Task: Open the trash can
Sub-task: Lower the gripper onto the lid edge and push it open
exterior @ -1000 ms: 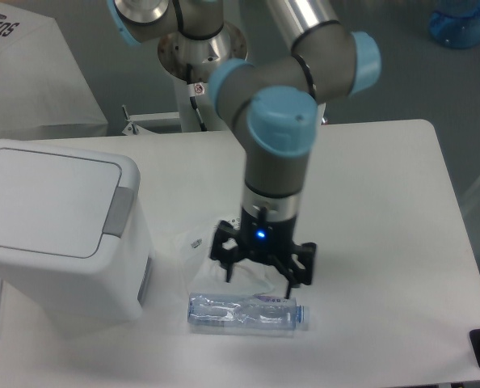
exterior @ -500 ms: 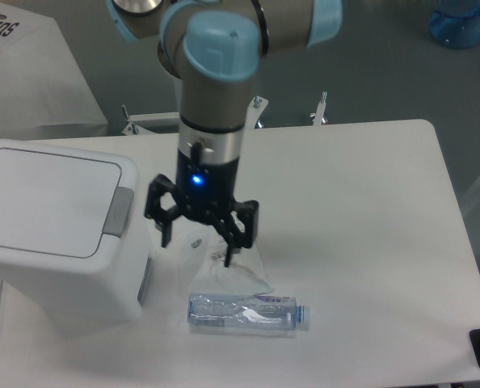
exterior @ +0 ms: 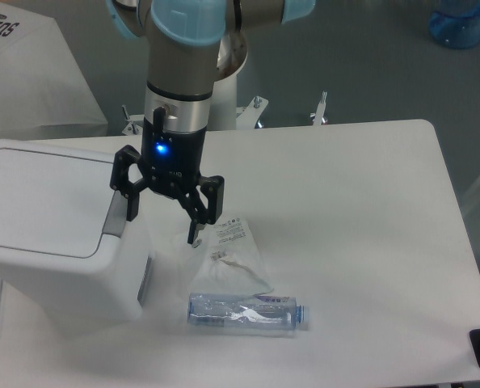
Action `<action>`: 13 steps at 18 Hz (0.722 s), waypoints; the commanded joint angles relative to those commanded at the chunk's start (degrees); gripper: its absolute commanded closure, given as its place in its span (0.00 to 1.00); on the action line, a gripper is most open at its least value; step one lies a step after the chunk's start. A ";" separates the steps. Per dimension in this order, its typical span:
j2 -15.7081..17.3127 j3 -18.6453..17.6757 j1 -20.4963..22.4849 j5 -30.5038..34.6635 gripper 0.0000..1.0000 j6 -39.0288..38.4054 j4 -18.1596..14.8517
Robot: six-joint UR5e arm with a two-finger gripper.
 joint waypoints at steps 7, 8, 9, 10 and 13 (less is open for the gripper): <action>0.18 -2.02 -0.53 -0.09 0.00 -0.36 2.11; 0.18 -2.11 -0.61 0.00 0.00 -0.36 2.11; 0.18 -2.11 -0.62 -0.09 0.00 -0.36 2.11; 0.18 -2.11 -0.62 -0.09 0.00 -0.36 2.11; 0.09 -2.11 -0.62 0.00 0.00 -0.36 2.11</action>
